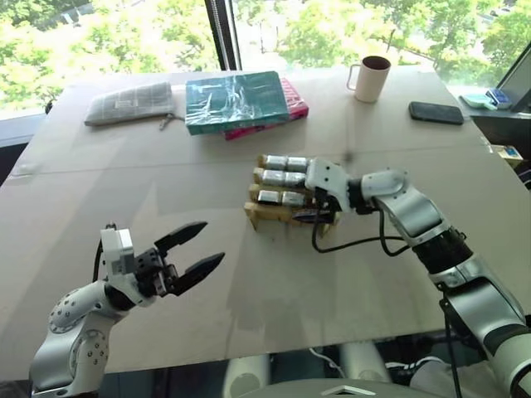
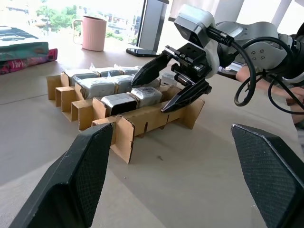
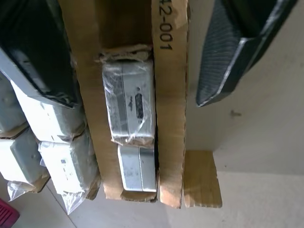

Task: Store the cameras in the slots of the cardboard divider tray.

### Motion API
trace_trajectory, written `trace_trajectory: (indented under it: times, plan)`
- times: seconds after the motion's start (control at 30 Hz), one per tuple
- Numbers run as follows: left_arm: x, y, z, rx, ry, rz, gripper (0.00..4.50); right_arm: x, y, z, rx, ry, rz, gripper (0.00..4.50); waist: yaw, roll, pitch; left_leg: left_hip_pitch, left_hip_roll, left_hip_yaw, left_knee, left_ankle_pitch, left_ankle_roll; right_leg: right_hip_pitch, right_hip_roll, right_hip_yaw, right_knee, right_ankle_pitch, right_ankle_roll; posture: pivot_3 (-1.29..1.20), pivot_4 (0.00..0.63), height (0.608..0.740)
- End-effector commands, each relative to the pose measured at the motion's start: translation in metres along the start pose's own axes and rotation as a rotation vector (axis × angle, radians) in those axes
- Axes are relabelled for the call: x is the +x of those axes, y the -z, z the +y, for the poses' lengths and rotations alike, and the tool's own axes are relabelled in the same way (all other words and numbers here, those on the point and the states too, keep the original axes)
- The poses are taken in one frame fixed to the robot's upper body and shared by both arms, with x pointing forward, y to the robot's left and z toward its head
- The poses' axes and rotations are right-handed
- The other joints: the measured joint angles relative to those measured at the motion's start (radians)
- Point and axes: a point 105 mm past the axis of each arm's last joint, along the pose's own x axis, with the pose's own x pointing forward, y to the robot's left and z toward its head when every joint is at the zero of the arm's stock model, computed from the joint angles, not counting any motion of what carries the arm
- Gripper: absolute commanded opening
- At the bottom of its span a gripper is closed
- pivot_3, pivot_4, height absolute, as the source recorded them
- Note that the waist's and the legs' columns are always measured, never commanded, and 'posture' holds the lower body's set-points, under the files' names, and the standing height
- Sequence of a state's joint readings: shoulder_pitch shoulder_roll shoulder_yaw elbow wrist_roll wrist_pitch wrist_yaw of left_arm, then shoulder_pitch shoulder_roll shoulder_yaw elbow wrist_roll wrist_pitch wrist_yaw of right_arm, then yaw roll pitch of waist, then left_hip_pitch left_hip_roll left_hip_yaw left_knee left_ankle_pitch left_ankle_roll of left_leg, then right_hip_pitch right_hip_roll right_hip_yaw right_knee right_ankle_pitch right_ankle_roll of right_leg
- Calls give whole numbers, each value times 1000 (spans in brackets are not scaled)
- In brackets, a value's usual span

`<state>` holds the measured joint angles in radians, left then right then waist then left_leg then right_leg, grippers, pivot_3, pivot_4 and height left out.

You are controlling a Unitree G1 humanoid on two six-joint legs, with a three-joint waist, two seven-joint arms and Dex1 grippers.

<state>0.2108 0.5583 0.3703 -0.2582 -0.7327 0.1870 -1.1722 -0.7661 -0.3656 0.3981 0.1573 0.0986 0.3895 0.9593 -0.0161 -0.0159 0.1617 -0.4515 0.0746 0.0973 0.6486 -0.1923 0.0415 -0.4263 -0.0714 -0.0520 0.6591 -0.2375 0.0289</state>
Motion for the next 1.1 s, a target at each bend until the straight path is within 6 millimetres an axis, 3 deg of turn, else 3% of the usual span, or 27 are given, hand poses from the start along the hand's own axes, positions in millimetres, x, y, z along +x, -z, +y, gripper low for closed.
trace_trajectory:
  times: [0.03,0.1,0.23,0.37,0.47,0.57,0.67,0.77,1.1]
  plan:
    - [9,-11,-9,9,62,-28,4187,-42,-57,-17,-36,136,-181,4461,5,0,0,-1,0,0,0,0,0,-1,0,0,0,0,0,0,150,740]
    - [13,-14,-12,3,95,-32,4187,-63,-66,-10,8,155,-204,4461,11,0,0,-3,0,-1,0,1,1,-3,-1,0,0,0,0,0,150,740]
    - [21,-19,-12,-11,128,-44,4187,-100,-56,-9,34,334,-151,4461,17,-2,-1,-3,0,-1,-1,0,1,-3,-1,-1,-2,0,0,0,150,740]
    - [34,-21,-13,-18,171,-48,4187,-155,-8,-46,182,737,2,4461,12,-1,0,-2,-1,1,0,-1,-1,-3,-1,1,-1,0,0,0,150,740]
    - [41,-22,-10,-22,166,-56,4187,-169,27,-56,315,841,86,4461,4,-1,0,-2,-1,2,0,-1,-1,-3,0,3,-1,0,0,0,150,740]
    - [47,-24,-8,-23,171,-61,4187,-171,58,-64,409,878,130,4461,1,-1,0,-1,-1,3,-1,1,1,-3,2,4,0,0,0,0,150,740]
    - [49,-26,-9,-24,185,-53,4187,-165,71,-74,490,900,92,4461,0,-1,0,0,-1,5,-1,1,2,-3,3,6,0,0,0,0,150,740]
    - [47,-28,-7,-24,186,-47,4187,-156,78,-79,561,886,41,4461,-1,0,0,0,-1,7,-1,1,2,-4,3,9,0,1,2,0,150,740]
    - [42,-30,-8,-10,208,-15,4187,-138,94,-81,566,851,56,4461,1,0,0,0,-1,8,-1,1,2,-4,3,9,0,2,4,0,150,740]
